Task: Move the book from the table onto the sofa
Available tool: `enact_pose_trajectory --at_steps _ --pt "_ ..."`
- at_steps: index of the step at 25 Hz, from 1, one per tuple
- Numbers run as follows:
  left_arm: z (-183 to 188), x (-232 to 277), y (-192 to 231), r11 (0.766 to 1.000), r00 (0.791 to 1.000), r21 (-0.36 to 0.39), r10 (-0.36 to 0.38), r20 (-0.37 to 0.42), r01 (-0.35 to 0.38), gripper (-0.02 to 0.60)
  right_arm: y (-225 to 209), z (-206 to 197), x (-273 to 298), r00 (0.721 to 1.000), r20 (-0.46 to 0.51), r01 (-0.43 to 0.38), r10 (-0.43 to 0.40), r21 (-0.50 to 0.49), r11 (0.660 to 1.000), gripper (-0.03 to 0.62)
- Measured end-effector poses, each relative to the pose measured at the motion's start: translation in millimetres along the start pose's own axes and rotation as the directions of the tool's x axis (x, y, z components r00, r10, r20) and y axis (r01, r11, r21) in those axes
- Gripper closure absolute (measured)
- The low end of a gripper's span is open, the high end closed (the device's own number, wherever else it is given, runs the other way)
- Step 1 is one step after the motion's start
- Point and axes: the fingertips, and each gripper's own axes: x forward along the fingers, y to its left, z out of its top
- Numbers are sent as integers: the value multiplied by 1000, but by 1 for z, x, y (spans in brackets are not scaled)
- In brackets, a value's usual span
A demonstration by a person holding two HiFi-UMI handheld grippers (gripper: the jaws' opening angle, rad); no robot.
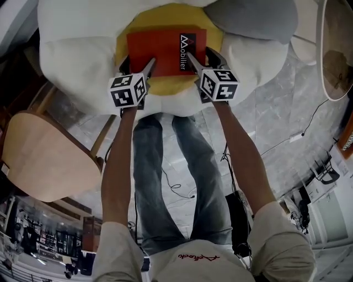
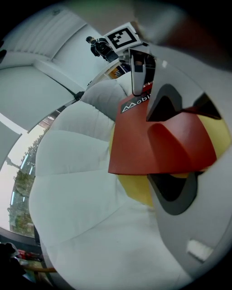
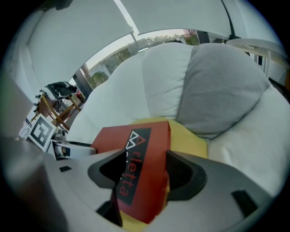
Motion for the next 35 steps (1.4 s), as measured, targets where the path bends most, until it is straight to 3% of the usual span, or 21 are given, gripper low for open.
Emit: enact_pose_trajectory --at_steps 6,14,19,22,25,35 --pt "27 -25 -2 999 998 19 27 51 -28 216 5 21 -20 1000 25 17 -17 -26 1000 333" --pt "50 -62 -34 999 997 36 -10 74 7 229 32 48 -53 999 45 -3 5 -46 999 339" --pt "65 -90 -49 998 994 65 -6 107 -1 329 46 71 -78 996 86 8 -2 -68 998 483" --pt "72 -111 -59 997 992 80 -3 128 -8 474 58 81 -97 994 108 9 0 -80 997 540" --pt "79 -125 -65 995 990 99 8 142 -22 569 70 89 -110 993 119 -4 16 -96 995 571" --pt "102 -168 -92 996 980 86 -27 199 10 572 102 120 -150 982 183 -26 50 -132 991 585"
